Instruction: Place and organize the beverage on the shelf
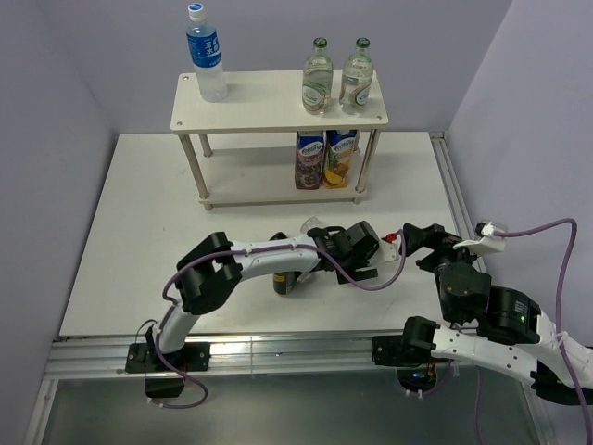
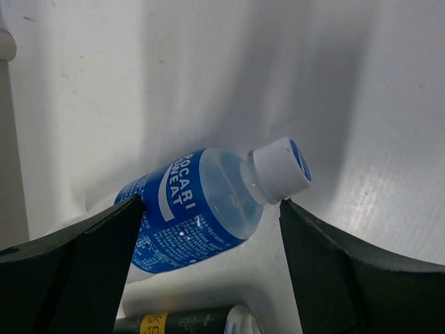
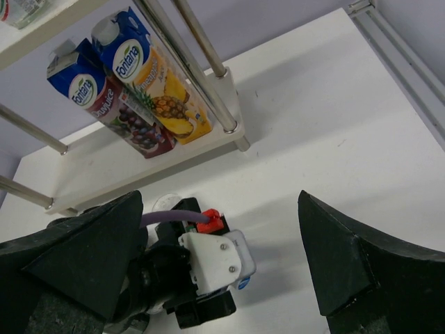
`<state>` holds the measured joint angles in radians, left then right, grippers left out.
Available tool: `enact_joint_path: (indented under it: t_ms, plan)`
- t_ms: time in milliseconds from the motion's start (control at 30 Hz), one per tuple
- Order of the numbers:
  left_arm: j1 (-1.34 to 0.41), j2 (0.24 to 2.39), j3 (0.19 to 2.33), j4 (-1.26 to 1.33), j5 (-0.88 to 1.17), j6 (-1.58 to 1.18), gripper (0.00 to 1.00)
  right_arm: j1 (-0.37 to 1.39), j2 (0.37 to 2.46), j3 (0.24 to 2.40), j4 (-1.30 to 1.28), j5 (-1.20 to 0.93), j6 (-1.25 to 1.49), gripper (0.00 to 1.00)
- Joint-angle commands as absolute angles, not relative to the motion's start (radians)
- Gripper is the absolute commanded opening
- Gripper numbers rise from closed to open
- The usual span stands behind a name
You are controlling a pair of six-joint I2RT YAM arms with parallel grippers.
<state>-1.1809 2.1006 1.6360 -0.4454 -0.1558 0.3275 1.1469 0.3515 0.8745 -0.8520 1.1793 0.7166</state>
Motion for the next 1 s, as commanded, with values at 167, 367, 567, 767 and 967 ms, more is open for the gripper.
enact_joint_path:
  t_ms: [167, 367, 567, 767, 967]
  plan:
    - [-1.143, 2.233, 1.666, -0.506, -0.13, 0.334, 0.83, 1.152, 0.368, 0.861, -0.782, 1.155, 0.718, 1.0]
    - [-1.143, 2.279, 1.687, -0.505, -0.098, 0.318, 0.8, 1.152, 0.371, 0.859, -0.784, 1.16, 0.723, 1.0]
    - [-1.143, 2.31, 1.718, -0.511, -0.058, 0.298, 0.56, 1.15, 0.376, 0.851, -0.772, 1.163, 0.719, 1.0]
    - [-1.14, 2.367, 1.795, -0.574, -0.008, 0.276, 0.01, 1.151, 0.38, 0.853, -0.775, 1.17, 0.723, 1.0]
    - [-1.112, 2.286, 1.782, -0.5, 0.047, 0.18, 0.0, 1.15, 0.383, 0.853, -0.775, 1.175, 0.727, 1.0]
